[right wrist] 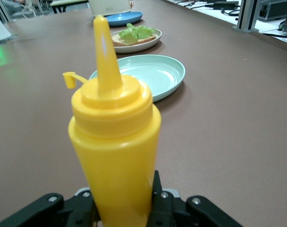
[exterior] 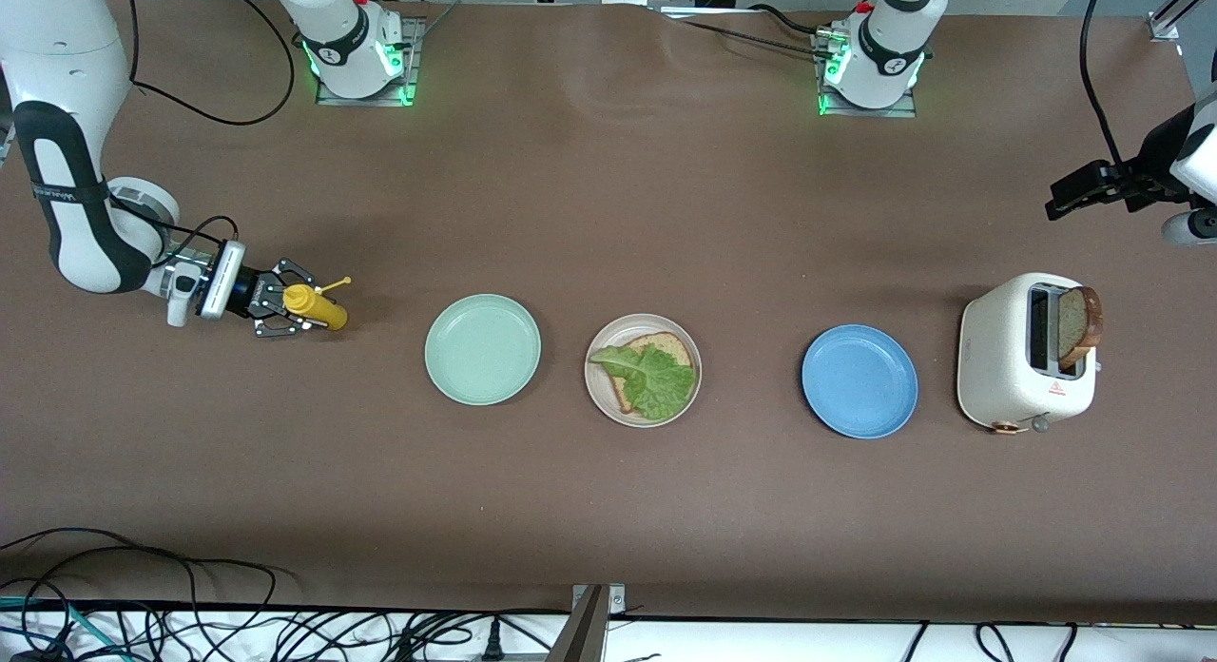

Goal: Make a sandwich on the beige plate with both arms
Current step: 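Grasp the mustard bottle with the right gripper and lift it, then carry the mustard bottle with the right gripper over the toast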

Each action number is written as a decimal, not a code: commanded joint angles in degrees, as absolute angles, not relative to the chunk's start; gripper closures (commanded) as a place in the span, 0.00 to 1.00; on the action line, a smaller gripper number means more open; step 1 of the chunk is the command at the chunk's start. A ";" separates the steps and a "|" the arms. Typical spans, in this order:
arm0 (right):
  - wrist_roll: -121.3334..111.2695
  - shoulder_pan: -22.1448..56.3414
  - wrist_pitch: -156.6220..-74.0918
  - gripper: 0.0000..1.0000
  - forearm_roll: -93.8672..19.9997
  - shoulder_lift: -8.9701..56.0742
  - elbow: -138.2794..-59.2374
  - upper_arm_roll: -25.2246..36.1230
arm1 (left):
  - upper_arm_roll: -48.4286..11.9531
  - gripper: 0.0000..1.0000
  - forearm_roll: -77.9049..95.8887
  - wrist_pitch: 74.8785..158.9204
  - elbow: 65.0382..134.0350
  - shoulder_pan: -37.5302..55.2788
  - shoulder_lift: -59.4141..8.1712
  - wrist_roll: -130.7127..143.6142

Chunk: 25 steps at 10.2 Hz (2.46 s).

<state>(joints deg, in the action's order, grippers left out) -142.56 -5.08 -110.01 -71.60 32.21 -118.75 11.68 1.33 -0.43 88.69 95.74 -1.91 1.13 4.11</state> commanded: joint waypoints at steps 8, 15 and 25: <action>-110.81 -0.81 -131.47 1.00 -53.22 26.89 -107.25 -4.30 | 1.23 0.00 -1.85 87.89 94.04 -1.67 0.44 3.96; -72.82 16.41 -137.37 1.00 -23.50 27.06 -97.31 -4.66 | 1.23 0.00 -1.85 87.89 94.04 -1.76 0.35 3.78; -33.67 35.67 -121.10 1.00 25.63 44.97 -74.42 -4.39 | 1.41 0.00 -1.85 87.89 93.96 -2.37 0.35 3.43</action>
<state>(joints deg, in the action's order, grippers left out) -35.37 33.33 -130.04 21.21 39.29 -85.19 -5.00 1.58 -0.43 88.69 95.60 -2.17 1.02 4.11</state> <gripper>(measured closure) 0.855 0.000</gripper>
